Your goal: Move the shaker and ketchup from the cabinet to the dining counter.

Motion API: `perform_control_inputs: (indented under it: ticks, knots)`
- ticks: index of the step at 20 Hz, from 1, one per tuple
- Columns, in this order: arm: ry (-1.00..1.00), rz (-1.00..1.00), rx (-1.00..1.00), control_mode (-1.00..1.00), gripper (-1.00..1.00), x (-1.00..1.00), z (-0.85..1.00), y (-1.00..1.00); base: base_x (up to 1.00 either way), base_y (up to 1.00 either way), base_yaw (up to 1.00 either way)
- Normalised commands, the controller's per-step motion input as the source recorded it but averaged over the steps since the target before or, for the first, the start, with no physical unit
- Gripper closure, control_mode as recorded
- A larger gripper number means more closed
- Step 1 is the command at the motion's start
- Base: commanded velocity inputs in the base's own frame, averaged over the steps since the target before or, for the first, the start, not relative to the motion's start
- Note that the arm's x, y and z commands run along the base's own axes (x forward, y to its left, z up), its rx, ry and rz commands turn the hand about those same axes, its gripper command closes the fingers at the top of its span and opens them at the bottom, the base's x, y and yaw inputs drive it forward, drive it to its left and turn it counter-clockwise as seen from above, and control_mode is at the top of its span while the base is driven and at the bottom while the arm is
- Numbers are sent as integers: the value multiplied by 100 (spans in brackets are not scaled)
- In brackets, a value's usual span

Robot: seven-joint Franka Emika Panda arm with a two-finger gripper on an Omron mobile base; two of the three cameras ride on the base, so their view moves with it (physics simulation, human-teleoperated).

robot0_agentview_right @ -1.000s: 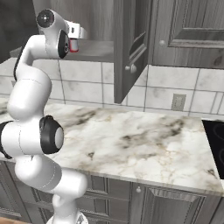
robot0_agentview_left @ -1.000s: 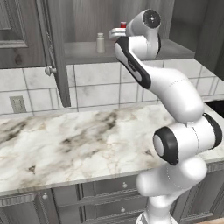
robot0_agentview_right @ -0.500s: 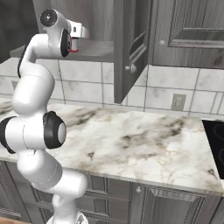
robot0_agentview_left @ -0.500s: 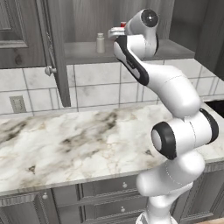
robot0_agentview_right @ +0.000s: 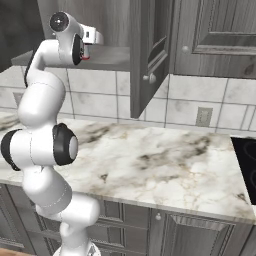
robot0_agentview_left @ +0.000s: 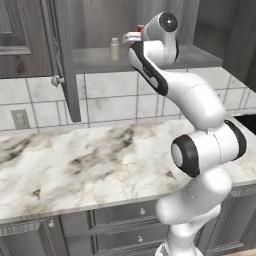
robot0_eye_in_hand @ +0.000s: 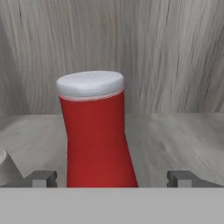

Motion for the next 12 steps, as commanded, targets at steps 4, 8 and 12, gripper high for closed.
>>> perform_control_inputs:
  ticks: [4, 8, 12]
  knots:
    - [0, 0, 0, -100, 100, 11, 0, 0, 0, 0, 0]
    - [0, 1, 0, -100, 100, 0, 0, 0, 0, 0, 0]
    - [-4, 0, -3, -100, 100, -29, 0, 0, 0, 0, 0]
